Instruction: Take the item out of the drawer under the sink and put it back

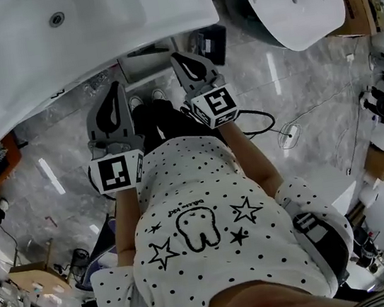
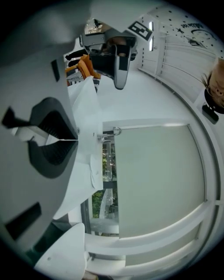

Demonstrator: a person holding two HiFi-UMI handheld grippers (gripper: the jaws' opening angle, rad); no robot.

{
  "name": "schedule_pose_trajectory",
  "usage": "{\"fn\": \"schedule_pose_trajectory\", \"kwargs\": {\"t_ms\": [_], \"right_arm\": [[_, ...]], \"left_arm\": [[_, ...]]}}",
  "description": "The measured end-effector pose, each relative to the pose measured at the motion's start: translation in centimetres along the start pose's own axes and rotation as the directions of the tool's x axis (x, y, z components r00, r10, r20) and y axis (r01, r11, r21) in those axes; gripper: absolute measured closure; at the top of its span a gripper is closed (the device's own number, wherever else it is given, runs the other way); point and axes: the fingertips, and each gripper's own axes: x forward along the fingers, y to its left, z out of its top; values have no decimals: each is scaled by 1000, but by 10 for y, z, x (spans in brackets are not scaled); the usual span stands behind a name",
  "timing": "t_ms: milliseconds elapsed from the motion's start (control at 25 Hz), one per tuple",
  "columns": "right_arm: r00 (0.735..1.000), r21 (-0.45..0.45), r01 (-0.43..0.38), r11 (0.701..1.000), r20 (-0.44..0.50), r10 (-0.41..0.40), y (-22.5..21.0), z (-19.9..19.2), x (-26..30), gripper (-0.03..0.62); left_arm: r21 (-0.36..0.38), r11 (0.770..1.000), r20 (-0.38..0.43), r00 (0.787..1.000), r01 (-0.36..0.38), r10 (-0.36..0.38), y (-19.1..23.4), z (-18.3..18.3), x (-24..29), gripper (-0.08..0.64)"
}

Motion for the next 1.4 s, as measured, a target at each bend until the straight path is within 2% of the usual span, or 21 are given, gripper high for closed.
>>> {"fn": "schedule_pose_trajectory", "kwargs": {"t_ms": [160,360,480,560,920,1400], "right_arm": [[999,-22,0,1000,-38,-1,-5,-17,15,578],[987,-36,-37,999,-157,31,-10,-68,44,577],[972,-44,-66,997,-227,55,-14,-97,59,534],[961,-53,-80,995,-269,63,-20,-116,70,529],[904,-78,-131,988,-418,87,-32,-195,114,477],[839,-111,-193,975,-534,105,-39,-264,156,434]], "left_arm": [[-18,1000,-7,1000,-23,23,2,-8,2,565],[-41,998,-23,999,-40,39,6,-29,6,565],[-50,998,-66,997,-47,43,6,-48,1,565],[-53,997,-88,995,-50,46,5,-61,1,565],[-49,997,-97,994,-56,51,5,-96,8,565],[-82,995,-106,993,-55,46,-4,-152,13,565]]}}
